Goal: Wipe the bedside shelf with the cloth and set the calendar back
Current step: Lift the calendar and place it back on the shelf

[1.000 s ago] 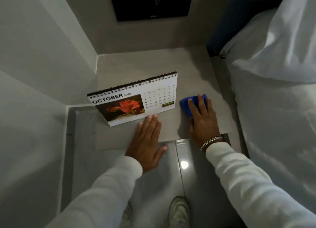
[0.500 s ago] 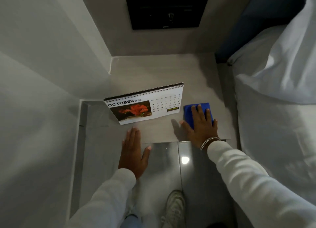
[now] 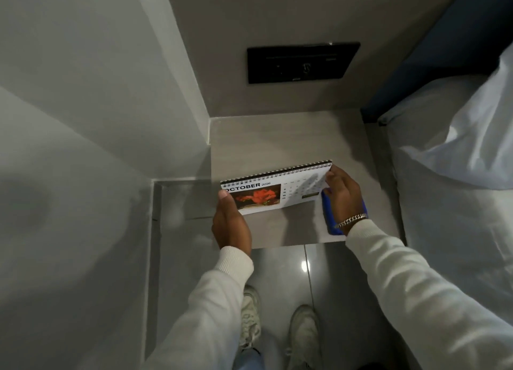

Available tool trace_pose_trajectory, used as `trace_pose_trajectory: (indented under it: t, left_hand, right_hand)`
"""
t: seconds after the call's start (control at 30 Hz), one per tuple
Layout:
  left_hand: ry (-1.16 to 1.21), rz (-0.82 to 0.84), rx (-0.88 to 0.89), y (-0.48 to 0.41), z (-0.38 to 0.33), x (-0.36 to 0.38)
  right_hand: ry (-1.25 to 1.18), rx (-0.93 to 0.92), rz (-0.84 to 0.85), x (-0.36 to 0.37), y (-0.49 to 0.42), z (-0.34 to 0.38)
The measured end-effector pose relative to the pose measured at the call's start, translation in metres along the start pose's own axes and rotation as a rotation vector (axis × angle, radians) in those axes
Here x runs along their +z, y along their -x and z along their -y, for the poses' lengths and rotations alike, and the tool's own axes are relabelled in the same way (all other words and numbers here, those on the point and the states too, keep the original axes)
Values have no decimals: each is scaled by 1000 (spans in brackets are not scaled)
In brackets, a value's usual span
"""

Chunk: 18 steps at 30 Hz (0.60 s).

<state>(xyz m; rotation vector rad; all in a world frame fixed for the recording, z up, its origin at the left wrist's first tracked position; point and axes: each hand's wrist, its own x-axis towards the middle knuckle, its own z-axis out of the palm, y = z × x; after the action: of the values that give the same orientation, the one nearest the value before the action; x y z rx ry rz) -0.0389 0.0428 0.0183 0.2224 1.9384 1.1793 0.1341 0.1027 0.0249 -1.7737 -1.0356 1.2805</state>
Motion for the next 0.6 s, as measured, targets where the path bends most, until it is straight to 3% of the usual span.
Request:
trace_pose_trajectory:
  t: [0.2,0.43,0.6]
  left_hand:
    - [-10,39,75,-31,-4,6]
    - [22,189,156,-99,-55,29]
    - [-4,207,216,-124,-76,46]
  right_hand:
    - [-86,-32,-33,11,-15,3]
    - [-184,-82,41,34,-73,33]
    - [-198,-91,60,50,-110,48]
